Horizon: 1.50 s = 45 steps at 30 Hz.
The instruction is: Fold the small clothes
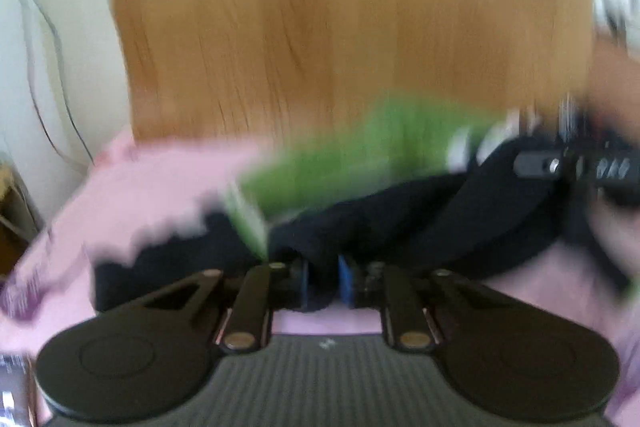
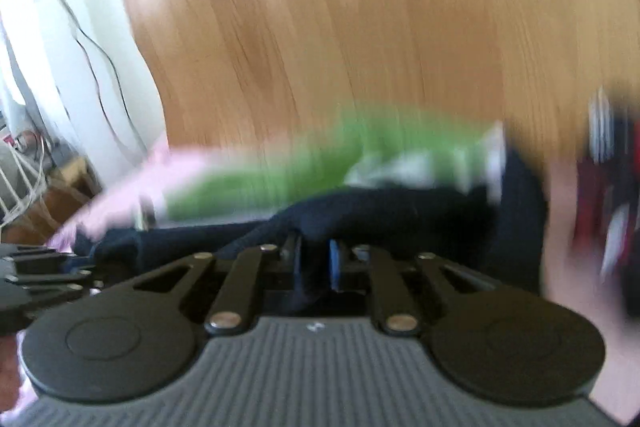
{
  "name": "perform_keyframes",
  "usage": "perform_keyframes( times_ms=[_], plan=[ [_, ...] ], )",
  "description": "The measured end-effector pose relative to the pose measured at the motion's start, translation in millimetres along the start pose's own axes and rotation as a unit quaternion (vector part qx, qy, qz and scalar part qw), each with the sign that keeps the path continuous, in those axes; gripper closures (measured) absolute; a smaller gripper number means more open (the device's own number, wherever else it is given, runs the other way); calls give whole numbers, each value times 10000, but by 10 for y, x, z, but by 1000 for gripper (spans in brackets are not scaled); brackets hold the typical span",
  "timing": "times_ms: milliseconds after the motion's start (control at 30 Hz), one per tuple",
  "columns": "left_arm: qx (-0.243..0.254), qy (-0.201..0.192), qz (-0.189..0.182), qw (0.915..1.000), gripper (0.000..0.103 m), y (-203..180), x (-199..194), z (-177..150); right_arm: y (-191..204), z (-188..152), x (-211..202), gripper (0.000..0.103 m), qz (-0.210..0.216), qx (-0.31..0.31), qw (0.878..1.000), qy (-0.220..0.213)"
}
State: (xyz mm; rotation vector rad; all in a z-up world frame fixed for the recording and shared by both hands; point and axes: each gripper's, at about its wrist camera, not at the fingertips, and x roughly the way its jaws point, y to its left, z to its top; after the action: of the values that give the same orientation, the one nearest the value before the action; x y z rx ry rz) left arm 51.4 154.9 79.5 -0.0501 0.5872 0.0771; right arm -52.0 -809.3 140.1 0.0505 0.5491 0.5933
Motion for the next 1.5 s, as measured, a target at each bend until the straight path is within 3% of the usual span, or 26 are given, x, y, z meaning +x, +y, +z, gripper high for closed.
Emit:
perform_keyframes(
  times_ms=[33, 100, 167, 200, 267, 333, 433, 500, 633, 667, 700, 733, 800, 833, 867, 933, 967, 1100, 1233, 1267, 1333, 1400, 1433, 1467, 1500],
  plan=[
    [-333, -216, 55, 9992, 88, 107, -26, 183, 86, 217, 74, 87, -43, -5, 9998, -201],
    [-1079, -466, 378, 9923, 81, 343, 47, 519, 185, 557, 300, 76, -46, 171, 9990, -401],
    [-1205, -254, 1043, 9869, 74, 477, 215, 672, 310, 759, 615, 71, -417, -132, 9988, -206],
    [-1314, -84, 1028, 9860, 74, 547, 239, 653, 353, 758, 681, 70, -630, -153, 9978, -131],
    [-1426, -68, 367, 9891, 65, 672, 158, 466, 348, 629, 631, 69, -262, -154, 9995, -102],
    [-1386, -32, 260, 9900, 55, 732, 99, 238, 363, 371, 580, 65, 20, -238, 9997, 27],
    [-1396, 226, -39, 9899, 53, 791, 123, -105, 406, -33, 603, 64, 98, -243, 9991, 339],
    [-1384, 447, 6, 9894, 46, 733, 219, -237, 418, -209, 669, 62, -119, -341, 9988, 324],
    [-1488, 903, -9, 9847, 38, 658, 500, -364, 374, -207, 995, 54, -438, -179, 9982, 364],
    [-1448, 809, 46, 9861, 30, 569, 486, -375, 395, -176, 1108, 51, -437, -47, 9984, 361],
    [-1414, 749, 82, 9871, 29, 535, 508, -361, 353, -109, 1252, 45, -423, 67, 9984, 359],
    [-1420, 753, 149, 9869, 30, 499, 562, -348, 391, -77, 1389, 43, -410, 172, 9983, 380],
    [-1340, 718, 416, 9875, 47, 378, 605, -322, 462, -55, 1639, 49, -325, 348, 9974, 549],
    [-1216, 758, 644, 9876, 65, 331, 620, -295, 571, -33, 1812, 64, -293, 322, 9969, 650],
    [-1114, 837, 864, 9865, 81, 296, 607, -271, 631, -58, 1854, 93, -327, 200, 9968, 698],
    [-1252, 900, 657, 9858, 85, 371, 495, -242, 872, -31, 1967, 96, -430, -48, 9963, 737],
    [-1378, 881, 449, 9855, 99, 449, 373, -234, 995, 15, 1971, 96, -363, -113, 9970, 670],
    [-1783, 635, -334, 9814, 101, 712, -392, -280, 1309, 223, 1545, 96, 149, -258, 9990, 323],
    [-1626, 216, -375, 9857, 101, 813, -1220, -453, 1807, 195, 887, 96, 883, -651, 9939, 112],
    [-1571, 198, -321, 9869, 101, 833, -1331, -497, 1795, 131, 621, 96, 1096, -715, 9914, 79],
    [-1445, 235, -197, 9890, 100, 838, -1495, -619, 2051, -46, 513, 96, 1548, -856, 9842, 67],
    [-1319, 409, -128, 9903, 90, 811, -1515, -719, 2145, -209, 502, 96, 1830, -1036, 9776, 114],
    [-1277, 478, -95, 9906, 76, 774, -1495, -765, 2173, -320, 450, 96, 2095, -1104, 9715, 92],
    [-1253, 516, -69, 9908, 65, 748, -1424, -787, 1952, -366, 272, 92, 2124, -1070, 9713, -27],
    [-1231, 529, -38, 9910, 61, 723, -1346, -784, 1972, -406, 311, 80, 1849, -979, 9778, -147]
  ],
)
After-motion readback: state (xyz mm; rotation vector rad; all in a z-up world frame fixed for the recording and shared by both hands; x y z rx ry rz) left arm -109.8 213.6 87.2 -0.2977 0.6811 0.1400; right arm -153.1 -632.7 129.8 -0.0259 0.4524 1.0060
